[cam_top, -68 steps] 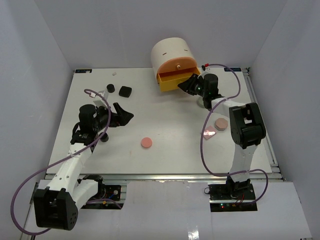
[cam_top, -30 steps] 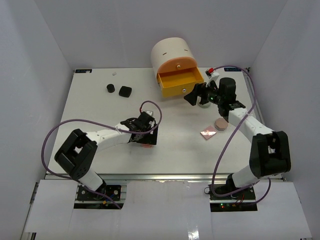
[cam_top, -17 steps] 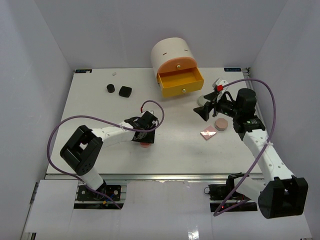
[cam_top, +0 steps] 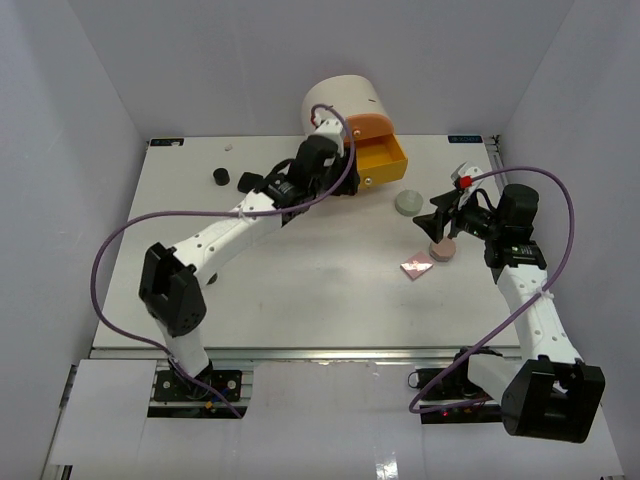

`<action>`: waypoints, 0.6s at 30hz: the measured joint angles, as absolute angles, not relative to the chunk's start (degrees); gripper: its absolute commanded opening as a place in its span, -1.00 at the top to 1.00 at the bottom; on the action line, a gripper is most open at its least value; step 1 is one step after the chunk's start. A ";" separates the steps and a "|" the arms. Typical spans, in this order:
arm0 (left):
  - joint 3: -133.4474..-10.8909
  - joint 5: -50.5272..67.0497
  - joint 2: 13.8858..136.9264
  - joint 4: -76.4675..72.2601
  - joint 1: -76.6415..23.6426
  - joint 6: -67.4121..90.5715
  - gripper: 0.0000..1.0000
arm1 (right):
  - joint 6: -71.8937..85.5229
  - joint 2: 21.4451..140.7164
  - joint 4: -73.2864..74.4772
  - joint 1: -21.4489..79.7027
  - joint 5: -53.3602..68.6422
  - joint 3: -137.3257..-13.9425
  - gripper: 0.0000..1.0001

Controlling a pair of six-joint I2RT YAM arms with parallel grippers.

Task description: Organize the makeup

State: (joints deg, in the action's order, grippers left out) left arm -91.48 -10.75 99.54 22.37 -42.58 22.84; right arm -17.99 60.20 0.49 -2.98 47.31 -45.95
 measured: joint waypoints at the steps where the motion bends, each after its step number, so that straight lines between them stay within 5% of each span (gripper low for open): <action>1: -97.35 -11.23 102.64 21.17 -42.49 22.09 0.49 | -17.80 60.08 0.47 -3.55 47.97 -45.95 -0.44; 10: -129.70 -18.49 127.84 18.78 -41.00 16.37 0.40 | -15.81 58.54 -0.11 -6.82 51.83 -45.06 -0.45; 18: -126.94 -23.19 132.88 19.29 -39.83 14.06 -0.35 | -14.98 58.55 -0.19 -7.92 52.93 -45.06 -0.56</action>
